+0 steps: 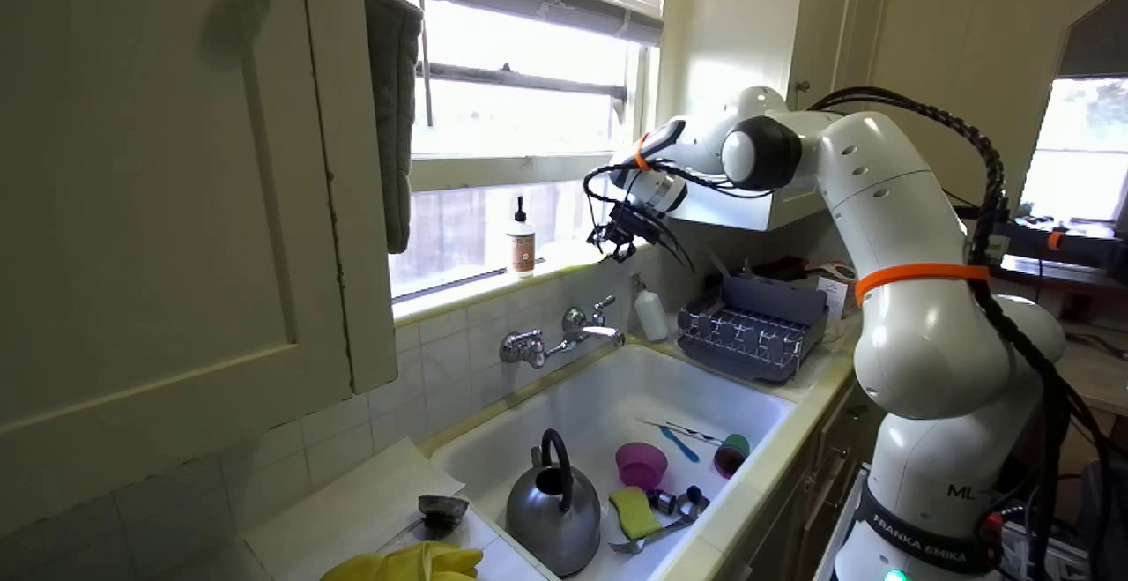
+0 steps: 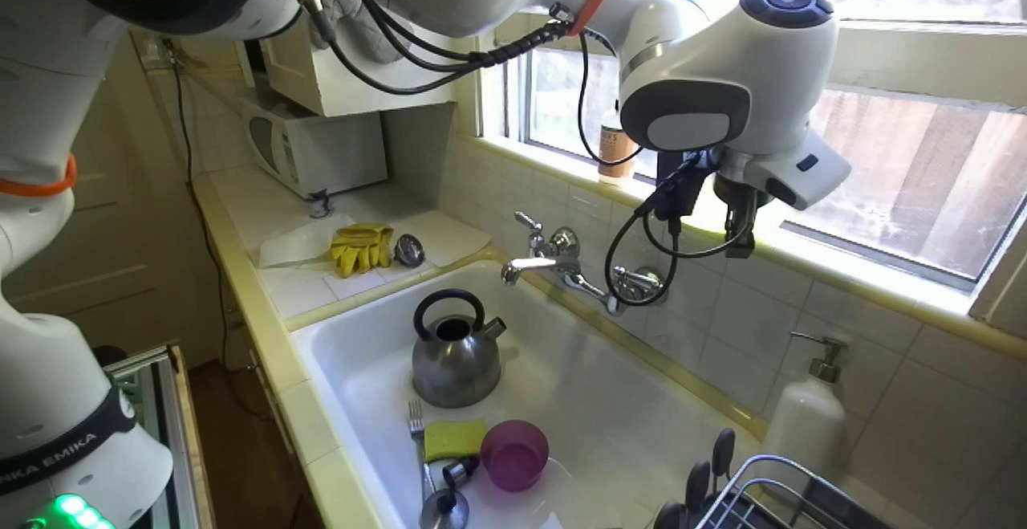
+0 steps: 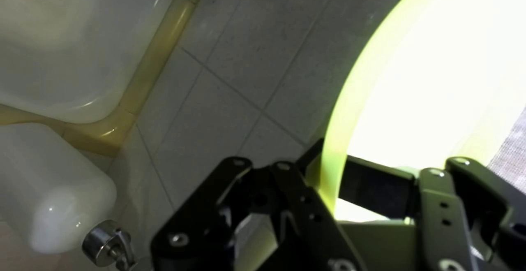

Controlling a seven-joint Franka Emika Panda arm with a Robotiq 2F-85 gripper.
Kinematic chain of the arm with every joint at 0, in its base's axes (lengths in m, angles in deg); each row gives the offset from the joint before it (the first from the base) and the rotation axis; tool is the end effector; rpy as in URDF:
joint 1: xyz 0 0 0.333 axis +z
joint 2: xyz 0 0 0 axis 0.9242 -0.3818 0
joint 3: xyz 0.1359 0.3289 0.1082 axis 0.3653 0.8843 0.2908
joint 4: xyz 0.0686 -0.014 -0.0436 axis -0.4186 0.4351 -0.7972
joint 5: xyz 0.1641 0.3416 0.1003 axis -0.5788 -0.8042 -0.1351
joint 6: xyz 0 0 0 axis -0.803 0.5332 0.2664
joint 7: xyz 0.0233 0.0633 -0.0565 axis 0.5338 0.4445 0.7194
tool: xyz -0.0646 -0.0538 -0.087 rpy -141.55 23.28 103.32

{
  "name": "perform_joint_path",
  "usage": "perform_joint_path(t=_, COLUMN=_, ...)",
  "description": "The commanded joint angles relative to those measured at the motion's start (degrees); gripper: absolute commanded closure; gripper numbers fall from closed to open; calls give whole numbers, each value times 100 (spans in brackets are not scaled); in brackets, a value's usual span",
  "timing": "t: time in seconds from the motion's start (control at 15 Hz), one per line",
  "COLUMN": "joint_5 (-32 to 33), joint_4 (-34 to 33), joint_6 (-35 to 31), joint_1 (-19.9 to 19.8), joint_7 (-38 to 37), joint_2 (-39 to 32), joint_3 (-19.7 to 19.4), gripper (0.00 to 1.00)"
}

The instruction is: Put the yellow plate on the windowsill.

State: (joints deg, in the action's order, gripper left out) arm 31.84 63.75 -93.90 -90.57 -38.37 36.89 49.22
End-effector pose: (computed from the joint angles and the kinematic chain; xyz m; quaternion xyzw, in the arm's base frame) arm 0.7028 -0.3628 0.4108 -0.8494 0.4488 -0.2017 0.1909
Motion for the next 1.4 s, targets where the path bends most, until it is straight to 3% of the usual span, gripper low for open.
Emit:
perform_joint_path(t=0.0, joint_5=144, joint_4=-279, joint_6=194, joint_1=-31, joint_7=-206, joint_2=-158, joint_3=32, gripper=100)
perform_joint_path(t=0.13, joint_5=136, joint_4=-257, joint_6=162, joint_1=-37, joint_7=-178, joint_2=-145, joint_3=42, gripper=74)
perform_joint_path(t=0.8, joint_5=141, joint_4=-307, joint_6=169, joint_1=-56, joint_7=-134, joint_2=-147, joint_3=77, gripper=1)
perform_joint_path(t=1.07, joint_5=148, joint_4=-283, joint_6=197, joint_1=-75, joint_7=-94, joint_2=-137, joint_3=80, gripper=0)
perform_joint_path(t=1.33, joint_5=252, joint_4=-259, joint_6=192, joint_1=-93, joint_7=-53, joint_2=-112, joint_3=35, gripper=11)
